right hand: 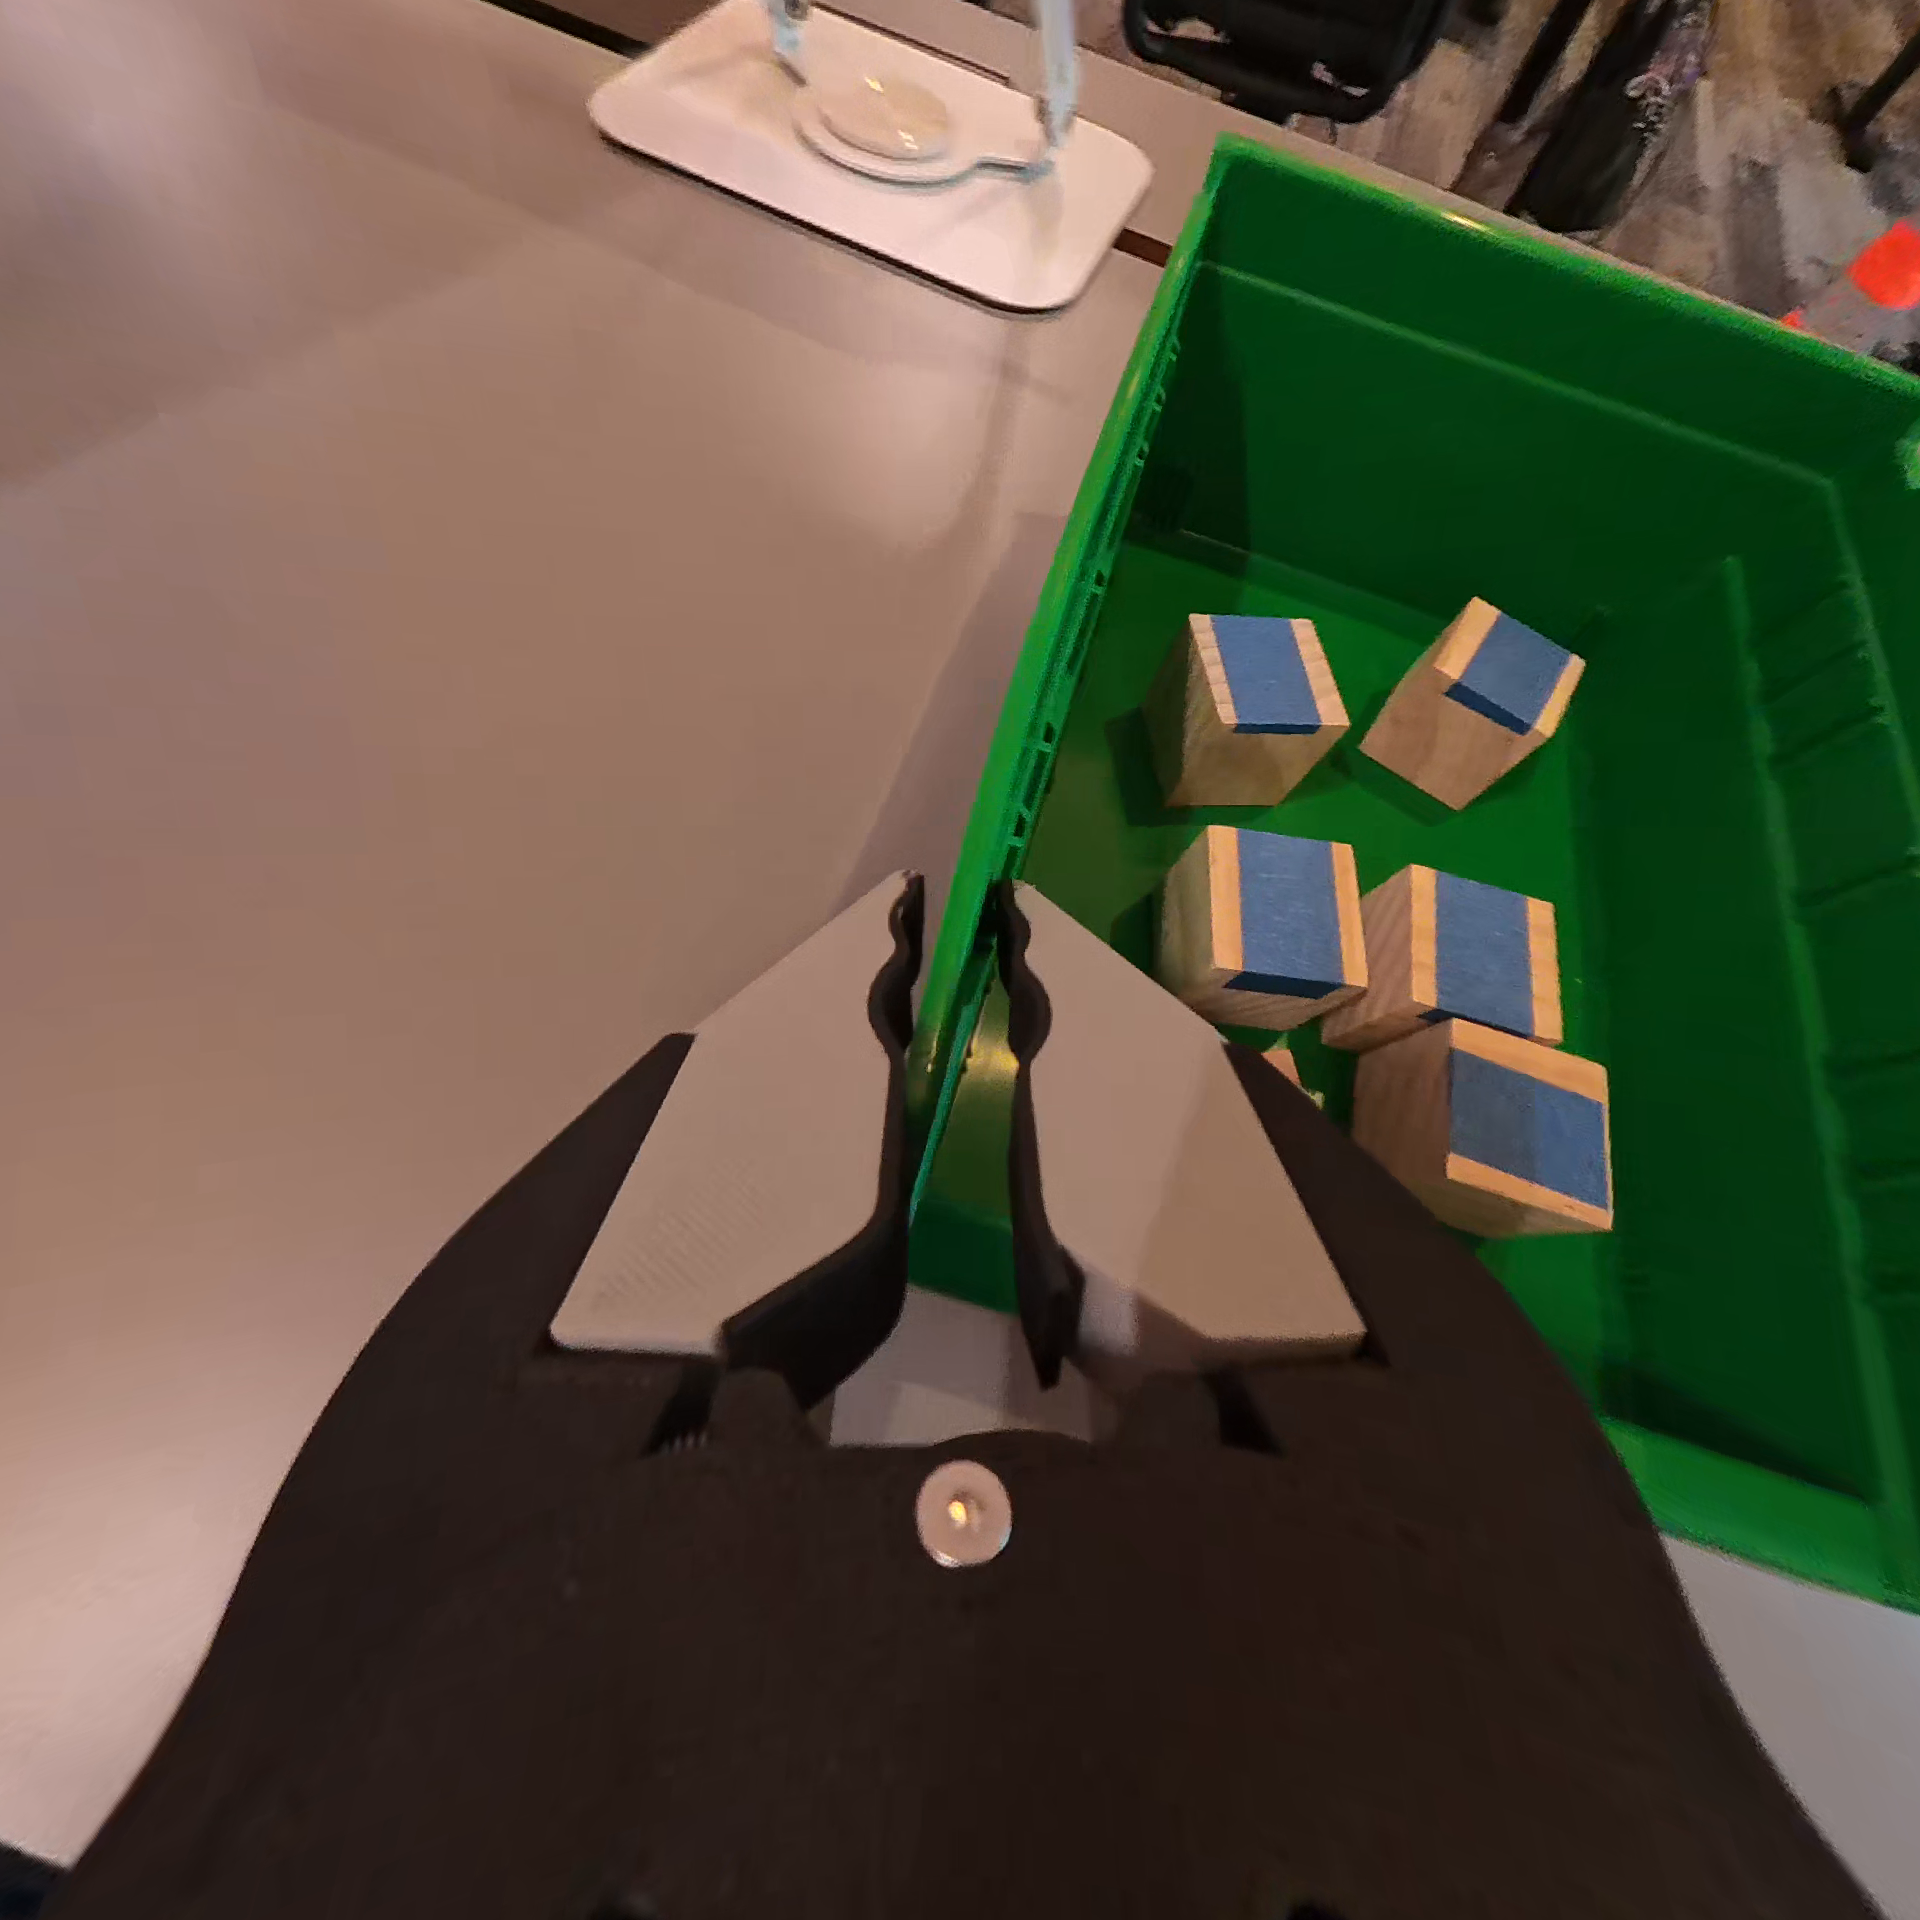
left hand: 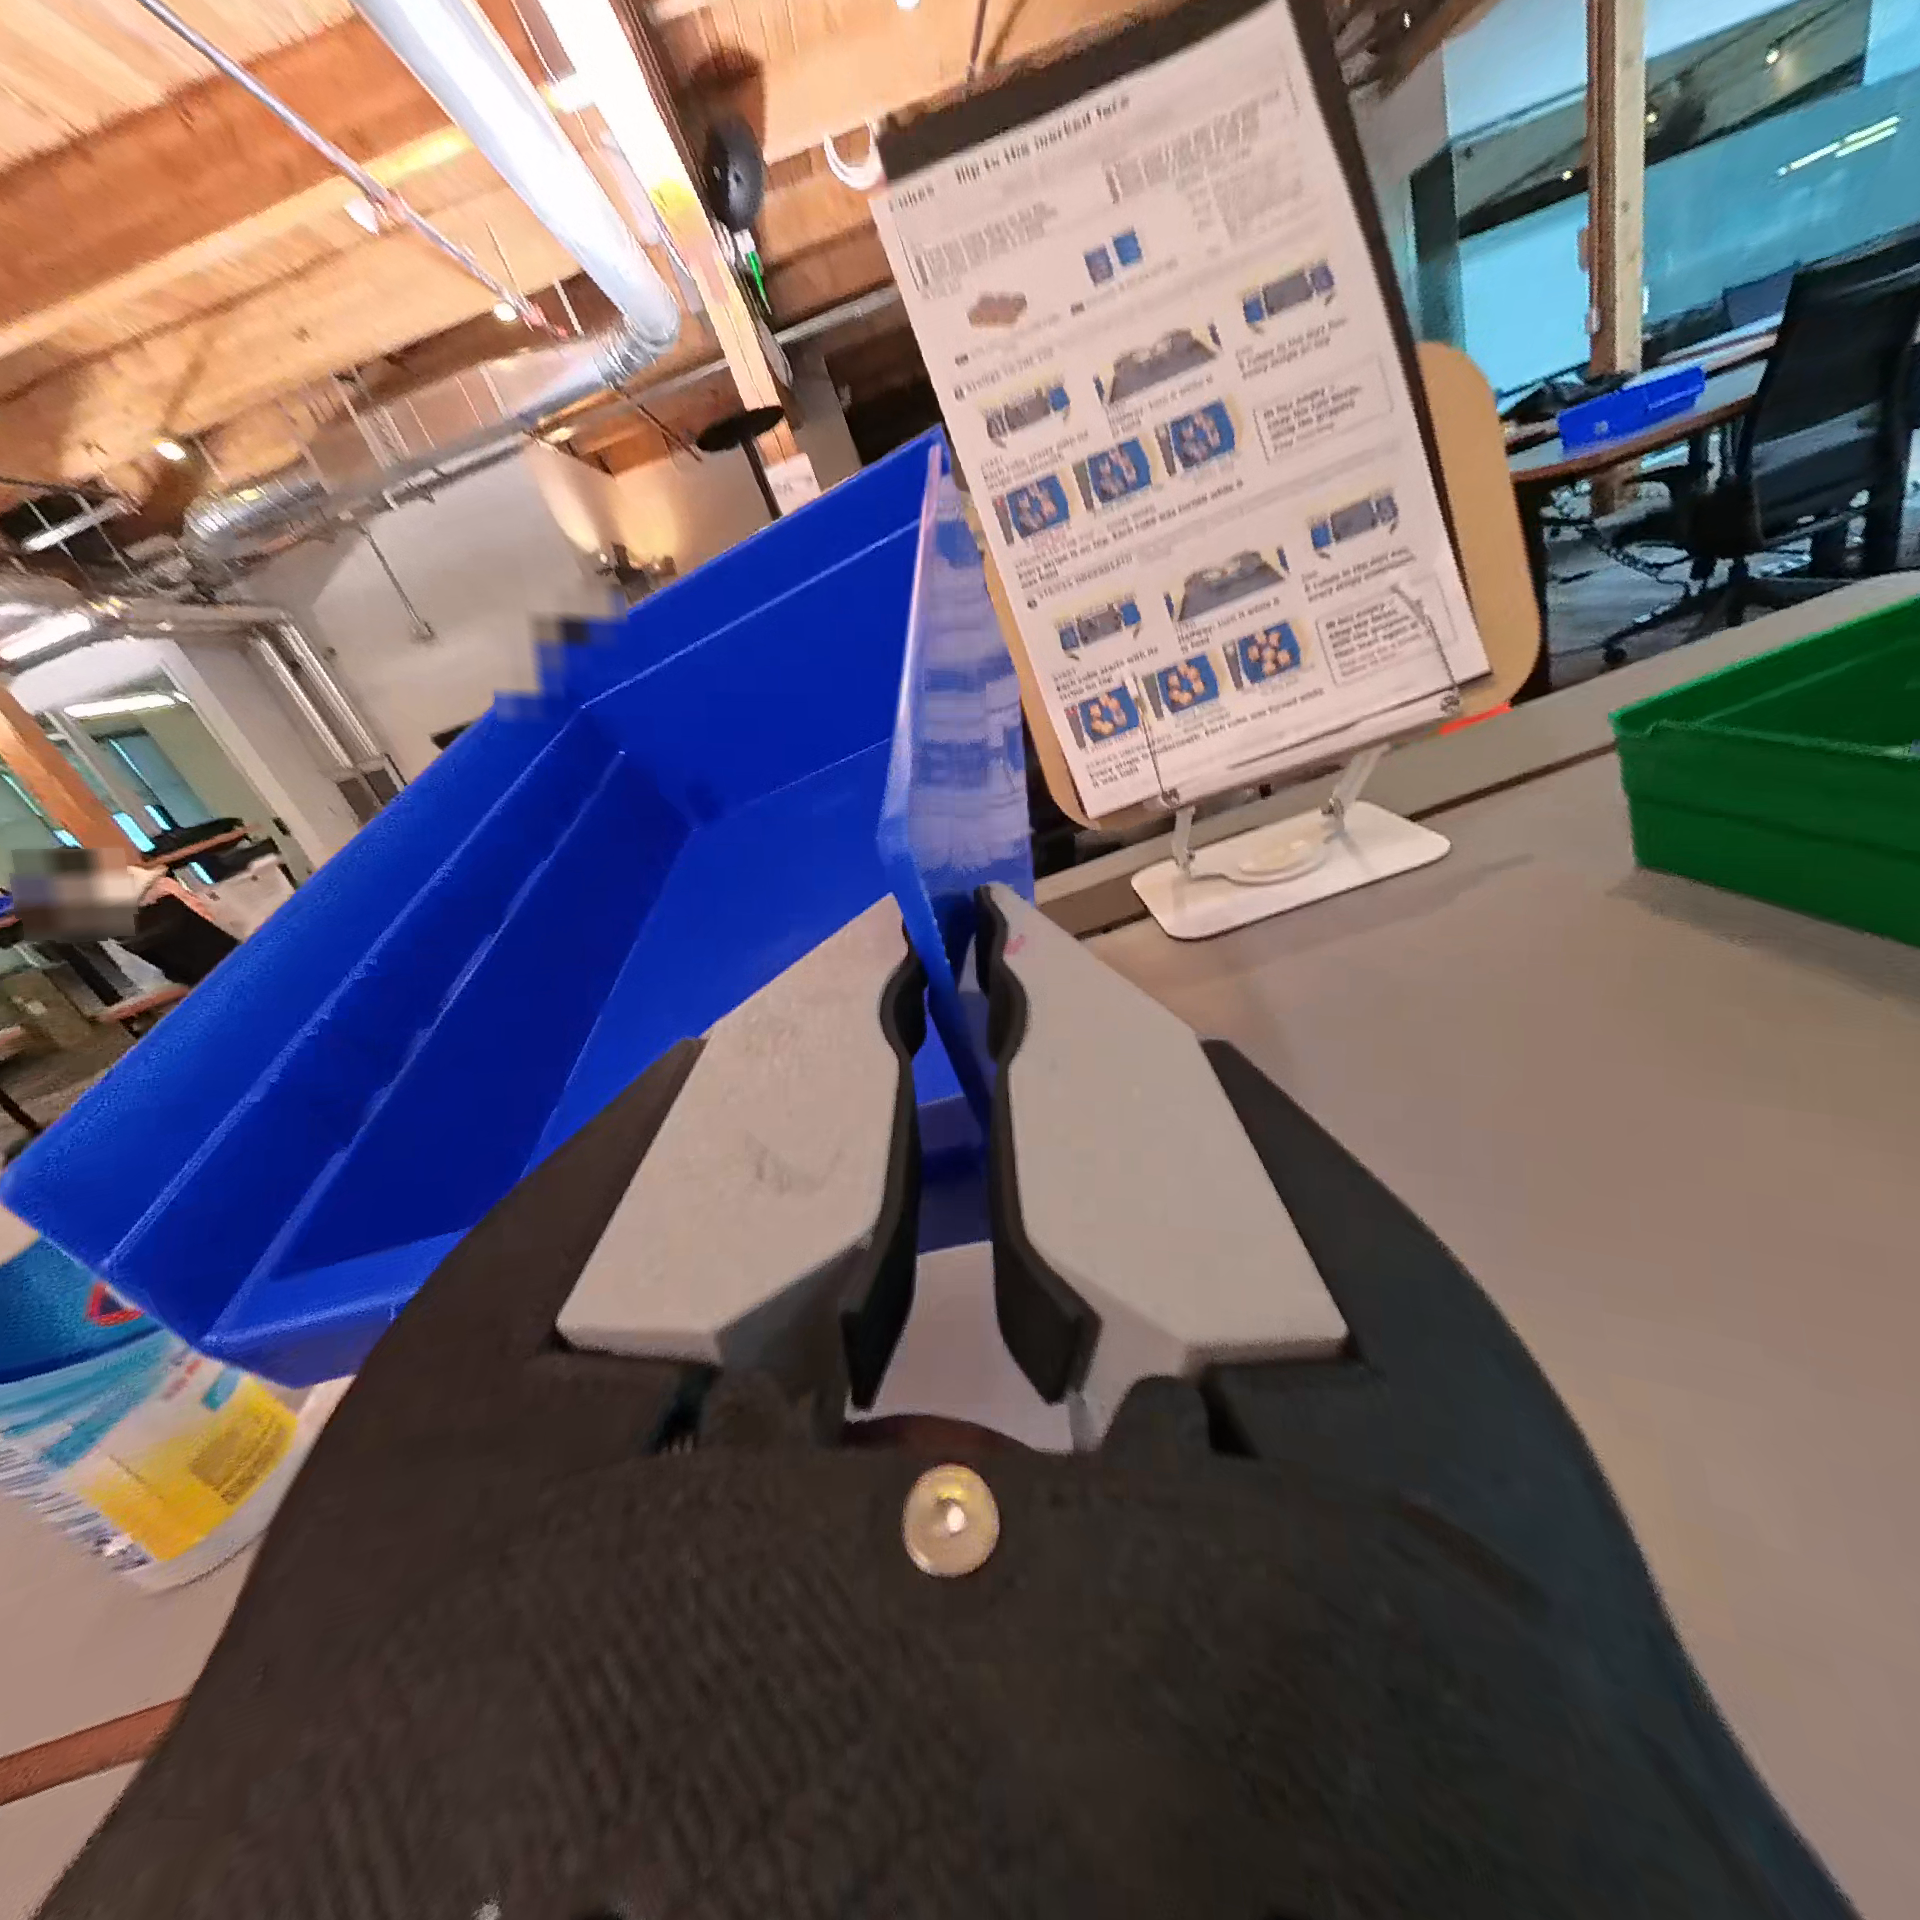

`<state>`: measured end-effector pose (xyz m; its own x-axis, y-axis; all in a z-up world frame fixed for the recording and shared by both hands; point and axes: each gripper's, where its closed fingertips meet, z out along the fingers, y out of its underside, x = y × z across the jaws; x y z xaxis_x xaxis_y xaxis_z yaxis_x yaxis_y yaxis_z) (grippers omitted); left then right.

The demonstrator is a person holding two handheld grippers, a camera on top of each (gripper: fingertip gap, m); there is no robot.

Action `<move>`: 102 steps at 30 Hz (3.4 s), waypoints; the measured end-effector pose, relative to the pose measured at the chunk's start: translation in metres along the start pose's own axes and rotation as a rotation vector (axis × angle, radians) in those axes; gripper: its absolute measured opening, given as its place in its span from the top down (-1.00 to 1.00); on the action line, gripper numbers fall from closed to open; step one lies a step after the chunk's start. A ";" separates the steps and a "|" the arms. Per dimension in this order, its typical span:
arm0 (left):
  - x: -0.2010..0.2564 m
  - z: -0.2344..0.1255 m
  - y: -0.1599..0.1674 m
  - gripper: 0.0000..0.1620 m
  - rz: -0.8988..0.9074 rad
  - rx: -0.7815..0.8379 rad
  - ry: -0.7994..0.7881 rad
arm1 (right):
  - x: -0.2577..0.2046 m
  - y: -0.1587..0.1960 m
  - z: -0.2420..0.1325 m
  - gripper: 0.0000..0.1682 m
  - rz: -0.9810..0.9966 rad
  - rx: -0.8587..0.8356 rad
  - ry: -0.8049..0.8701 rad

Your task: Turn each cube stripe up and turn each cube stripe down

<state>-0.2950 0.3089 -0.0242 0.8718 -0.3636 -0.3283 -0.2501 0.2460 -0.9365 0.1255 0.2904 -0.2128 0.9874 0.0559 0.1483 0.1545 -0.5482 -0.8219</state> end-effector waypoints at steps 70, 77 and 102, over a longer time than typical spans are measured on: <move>0.249 -0.009 0.051 0.47 -0.054 -0.158 0.826 | -0.093 0.005 -0.075 0.57 -0.153 -0.099 -0.514; 0.183 0.002 0.044 0.47 -0.077 -0.135 0.673 | -0.027 0.059 -0.066 1.00 -0.228 -0.391 -0.234; 0.193 0.082 0.150 0.73 0.228 -0.391 0.262 | 0.056 -0.002 -0.115 0.39 0.155 0.022 -0.217</move>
<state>-0.1298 0.3494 -0.2175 0.6543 -0.5651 -0.5025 -0.6037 0.0099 -0.7972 0.1767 0.1986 -0.1390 0.9833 0.1521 -0.0998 -0.0006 -0.5460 -0.8378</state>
